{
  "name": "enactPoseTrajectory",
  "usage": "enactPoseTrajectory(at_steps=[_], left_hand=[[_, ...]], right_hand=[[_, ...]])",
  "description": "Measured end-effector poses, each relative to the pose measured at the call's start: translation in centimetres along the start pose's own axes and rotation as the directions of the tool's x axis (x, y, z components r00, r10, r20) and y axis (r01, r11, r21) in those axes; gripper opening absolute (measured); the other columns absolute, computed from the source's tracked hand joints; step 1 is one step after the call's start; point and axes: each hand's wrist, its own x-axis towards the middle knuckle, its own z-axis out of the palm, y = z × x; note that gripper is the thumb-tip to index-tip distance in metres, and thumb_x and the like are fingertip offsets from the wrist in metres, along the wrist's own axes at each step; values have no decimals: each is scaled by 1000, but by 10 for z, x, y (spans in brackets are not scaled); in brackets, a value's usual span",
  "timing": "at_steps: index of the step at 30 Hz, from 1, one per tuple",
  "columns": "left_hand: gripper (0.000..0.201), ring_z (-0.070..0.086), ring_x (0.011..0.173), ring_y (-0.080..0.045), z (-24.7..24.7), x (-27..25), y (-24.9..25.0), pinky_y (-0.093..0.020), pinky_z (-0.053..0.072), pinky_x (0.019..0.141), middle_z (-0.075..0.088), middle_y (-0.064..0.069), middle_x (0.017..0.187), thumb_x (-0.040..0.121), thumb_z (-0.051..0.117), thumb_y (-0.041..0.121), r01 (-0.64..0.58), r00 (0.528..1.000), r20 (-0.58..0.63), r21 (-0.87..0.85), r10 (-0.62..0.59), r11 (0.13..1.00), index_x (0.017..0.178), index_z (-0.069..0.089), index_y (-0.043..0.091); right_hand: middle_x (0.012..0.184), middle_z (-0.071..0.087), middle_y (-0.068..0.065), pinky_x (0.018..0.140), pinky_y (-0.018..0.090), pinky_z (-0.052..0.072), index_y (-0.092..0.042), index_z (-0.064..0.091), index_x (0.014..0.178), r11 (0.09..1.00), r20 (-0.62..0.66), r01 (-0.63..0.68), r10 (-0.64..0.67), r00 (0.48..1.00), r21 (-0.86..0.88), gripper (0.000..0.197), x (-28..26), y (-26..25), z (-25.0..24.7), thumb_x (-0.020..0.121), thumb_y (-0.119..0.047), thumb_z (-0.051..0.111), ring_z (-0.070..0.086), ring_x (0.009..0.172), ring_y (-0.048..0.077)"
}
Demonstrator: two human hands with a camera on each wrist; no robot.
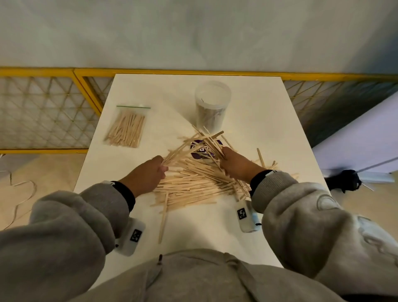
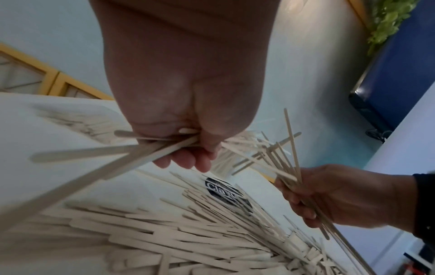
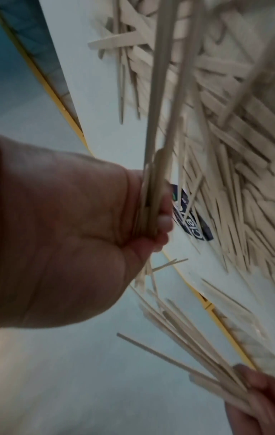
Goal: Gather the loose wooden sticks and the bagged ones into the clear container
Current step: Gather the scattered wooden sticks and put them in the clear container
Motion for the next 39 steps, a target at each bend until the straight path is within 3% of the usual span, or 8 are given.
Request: enactPoseTrajectory(at_steps=[10,15,18,22,25,29,33,39], left_hand=[[14,48,66,-12,20,6,42,-25,39,61,56,-2,79,100,38,23,52,996,-34,-556,-85,829,93,49,16],[17,50,73,-12,31,6,60,-28,42,68,54,1,82,100,36,25,-50,998,13,-402,61,914,104,47,13],[18,52,78,-8,34,6,72,-22,44,70,53,6,87,100,35,20,-145,987,17,-333,160,932,115,43,14],[22,51,87,-5,36,8,78,-24,44,82,53,6,98,97,37,1,-224,970,10,-349,242,910,117,44,8],[21,59,99,-27,31,14,73,-43,47,89,62,-9,109,94,44,9,-213,977,-9,-136,214,968,112,52,2],[23,60,99,-18,21,18,71,-28,45,81,62,2,105,94,52,22,-143,990,-29,-202,141,969,114,57,13],[68,49,117,-13,2,24,65,-28,42,94,43,0,133,81,69,38,-174,956,-272,-226,109,958,137,34,22],[142,8,146,-18,-21,29,102,-41,18,117,4,0,159,54,87,41,-374,893,-298,-79,336,924,141,-25,40]], right_hand=[[82,62,-7,57,20,30,-19,55,116,831,-192,137,-37,981,538,49,2,-22,34,87,-59,52,42,62,-2],[77,65,2,43,7,36,-6,61,102,656,-269,256,-83,960,710,28,-3,-44,43,89,-30,66,52,43,-3],[66,61,3,45,20,43,0,60,101,582,-275,197,47,960,789,39,2,-53,51,84,-33,71,56,48,8],[89,67,2,77,33,52,-13,62,98,684,-356,127,205,912,719,31,11,-65,57,88,-42,60,63,83,14],[91,64,5,74,32,47,-14,57,99,760,-419,154,166,893,631,25,15,-68,57,95,-37,50,59,83,16],[93,62,3,71,27,44,-12,52,108,806,-437,175,113,892,566,22,16,-63,55,98,-31,46,58,84,16],[89,58,7,57,23,47,-10,51,107,782,-367,180,66,928,597,14,17,-55,52,98,-20,46,54,71,15],[93,54,-9,77,27,49,-18,55,114,884,-393,184,0,919,429,21,14,-56,60,94,-13,50,52,83,7]])
